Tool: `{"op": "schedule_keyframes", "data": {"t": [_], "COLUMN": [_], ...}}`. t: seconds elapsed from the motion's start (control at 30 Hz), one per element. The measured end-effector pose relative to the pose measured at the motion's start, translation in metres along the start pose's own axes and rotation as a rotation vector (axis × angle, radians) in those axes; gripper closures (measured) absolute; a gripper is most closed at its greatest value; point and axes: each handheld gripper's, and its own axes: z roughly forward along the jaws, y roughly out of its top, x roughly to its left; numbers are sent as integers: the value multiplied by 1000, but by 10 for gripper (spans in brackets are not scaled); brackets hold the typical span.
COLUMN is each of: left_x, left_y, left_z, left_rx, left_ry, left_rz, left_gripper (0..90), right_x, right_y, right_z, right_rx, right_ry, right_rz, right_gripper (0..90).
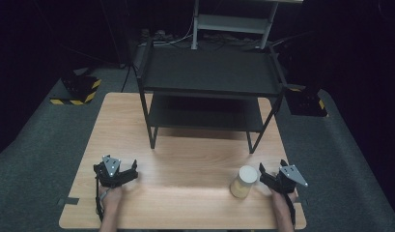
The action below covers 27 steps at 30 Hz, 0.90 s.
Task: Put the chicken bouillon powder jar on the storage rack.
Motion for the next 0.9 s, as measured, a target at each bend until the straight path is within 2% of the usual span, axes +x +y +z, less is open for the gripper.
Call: {"op": "schedule_keyframes", "data": {"t": [0.37,0.57,0.67,0.7,0.73,0.77,0.83,0.9], "left_x": [1,0,-1,-1,-2,-2,-3,-3], "left_y": [0,2,3,3,3,3,4,4], "left_z": [0,1,2,2,2,2,3,3], "left_rx": [-2,10,14,14,18,18,24,26], "left_ry": [-2,-3,5,5,9,9,12,13], "left_rz": [-4,6,6,6,10,10,12,13], "left_gripper": [6,6,5,6,6,6,6,6], "right_x": [0,-6,-16,-16,-20,-20,-27,-30], "right_y": [0,-3,-8,-8,-12,-12,-18,-21], "right_z": [0,-5,-20,-20,-28,-28,-46,-57], "right_rx": [-3,-19,-33,-33,-40,-40,-51,-58], "right_ry": [-3,29,100,100,136,136,203,255], "right_rz": [-1,28,56,56,67,67,74,63], "right_gripper": [107,105,104,104,104,104,104,107]}}
